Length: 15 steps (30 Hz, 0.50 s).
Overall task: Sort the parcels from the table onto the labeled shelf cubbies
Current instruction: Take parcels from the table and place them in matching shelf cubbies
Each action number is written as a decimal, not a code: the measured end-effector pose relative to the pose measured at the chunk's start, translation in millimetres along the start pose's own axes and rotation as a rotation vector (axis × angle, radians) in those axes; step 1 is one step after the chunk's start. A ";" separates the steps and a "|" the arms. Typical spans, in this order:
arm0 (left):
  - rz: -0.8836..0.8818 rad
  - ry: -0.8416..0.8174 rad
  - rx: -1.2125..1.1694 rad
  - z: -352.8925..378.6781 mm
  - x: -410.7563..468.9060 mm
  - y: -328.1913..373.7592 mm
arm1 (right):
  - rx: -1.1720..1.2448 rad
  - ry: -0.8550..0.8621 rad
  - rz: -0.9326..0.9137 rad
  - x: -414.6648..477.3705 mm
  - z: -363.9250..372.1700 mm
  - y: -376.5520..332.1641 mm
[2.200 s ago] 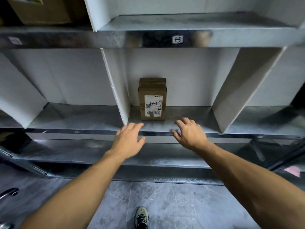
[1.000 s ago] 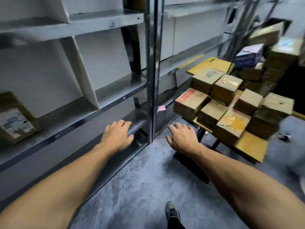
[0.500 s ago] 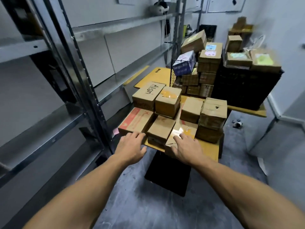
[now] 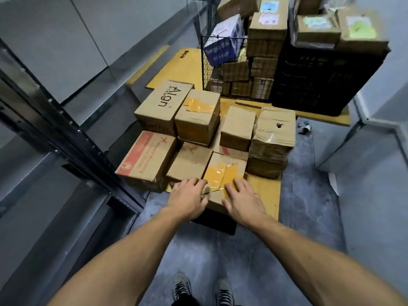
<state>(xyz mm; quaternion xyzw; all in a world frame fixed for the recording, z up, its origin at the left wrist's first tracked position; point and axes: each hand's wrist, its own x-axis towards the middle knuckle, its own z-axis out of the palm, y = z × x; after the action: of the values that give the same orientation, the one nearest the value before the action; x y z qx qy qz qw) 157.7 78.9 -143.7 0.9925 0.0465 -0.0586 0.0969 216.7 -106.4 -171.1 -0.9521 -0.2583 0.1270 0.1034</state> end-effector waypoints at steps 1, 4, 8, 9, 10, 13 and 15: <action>0.005 -0.015 -0.006 3.7 2.2 -0.3 | 0.001 0.012 0.004 -2.5 3.9 0.1; -0.007 -0.014 -0.068 14.1 2.7 0.7 | 0.013 0.043 0.014 -11.6 11.8 3.6; -0.014 -0.007 -0.189 28.8 -3.7 7.6 | 0.106 0.097 0.004 -27.6 16.9 17.0; -0.034 -0.039 -0.238 33.1 -5.6 9.4 | 0.158 0.114 0.017 -31.6 18.0 20.2; -0.065 -0.077 -0.302 36.3 -7.3 11.2 | 0.224 0.125 0.059 -34.6 18.8 22.4; -0.142 -0.143 -0.500 41.7 -12.4 15.7 | 0.413 0.108 0.255 -39.5 19.9 24.5; -0.154 -0.129 -0.555 42.7 -16.4 20.5 | 0.550 0.061 0.308 -39.7 20.0 23.4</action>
<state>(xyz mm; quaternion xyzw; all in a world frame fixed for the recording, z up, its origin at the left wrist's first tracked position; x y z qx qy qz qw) 139.0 49.1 -179.5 0.9158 0.1294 -0.1140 0.3627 188.6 -144.1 -188.7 -0.9198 -0.0640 0.1774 0.3442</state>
